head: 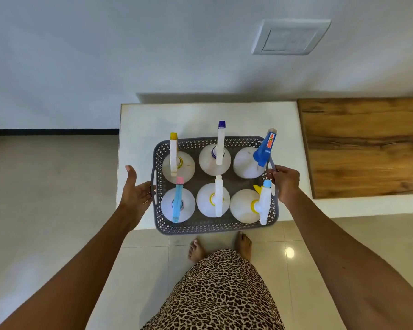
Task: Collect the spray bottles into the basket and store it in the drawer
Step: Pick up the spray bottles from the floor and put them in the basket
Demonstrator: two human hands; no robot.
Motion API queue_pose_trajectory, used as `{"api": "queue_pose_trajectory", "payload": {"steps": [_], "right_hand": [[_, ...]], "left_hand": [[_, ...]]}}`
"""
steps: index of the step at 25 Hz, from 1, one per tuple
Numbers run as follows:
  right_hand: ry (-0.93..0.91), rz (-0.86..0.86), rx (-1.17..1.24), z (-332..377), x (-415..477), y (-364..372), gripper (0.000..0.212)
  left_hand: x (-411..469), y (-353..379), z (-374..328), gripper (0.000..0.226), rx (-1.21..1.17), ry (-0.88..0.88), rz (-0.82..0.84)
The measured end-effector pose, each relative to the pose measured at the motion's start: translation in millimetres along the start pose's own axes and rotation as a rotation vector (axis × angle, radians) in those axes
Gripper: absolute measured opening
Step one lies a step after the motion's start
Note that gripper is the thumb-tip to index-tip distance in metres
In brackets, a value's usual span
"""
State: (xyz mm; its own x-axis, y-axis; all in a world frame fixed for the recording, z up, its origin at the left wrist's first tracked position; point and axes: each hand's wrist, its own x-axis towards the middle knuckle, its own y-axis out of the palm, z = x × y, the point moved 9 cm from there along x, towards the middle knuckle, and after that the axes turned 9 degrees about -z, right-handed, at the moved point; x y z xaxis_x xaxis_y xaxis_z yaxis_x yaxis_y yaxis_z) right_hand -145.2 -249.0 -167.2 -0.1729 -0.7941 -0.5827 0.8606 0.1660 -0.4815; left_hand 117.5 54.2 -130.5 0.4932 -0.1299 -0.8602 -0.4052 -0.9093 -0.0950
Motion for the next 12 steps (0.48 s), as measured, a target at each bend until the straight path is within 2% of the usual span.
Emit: {"api": "queue_pose_trajectory", "payload": {"steps": [6,9,12], "right_hand": [[-0.136,-0.012,-0.090,7,-18,-11,0.023],[-0.128,-0.047,-0.096,-8,-26,-26,0.021],[-0.088,-0.113,-0.043,-34,-39,-47,0.030]], "left_hand": [[-12,-3,7,0.089,-0.054,0.009,0.013],[-23,-16,22,0.088,-0.075,0.028,-0.045],[-44,-31,52,0.086,-0.118,0.034,-0.076]]}}
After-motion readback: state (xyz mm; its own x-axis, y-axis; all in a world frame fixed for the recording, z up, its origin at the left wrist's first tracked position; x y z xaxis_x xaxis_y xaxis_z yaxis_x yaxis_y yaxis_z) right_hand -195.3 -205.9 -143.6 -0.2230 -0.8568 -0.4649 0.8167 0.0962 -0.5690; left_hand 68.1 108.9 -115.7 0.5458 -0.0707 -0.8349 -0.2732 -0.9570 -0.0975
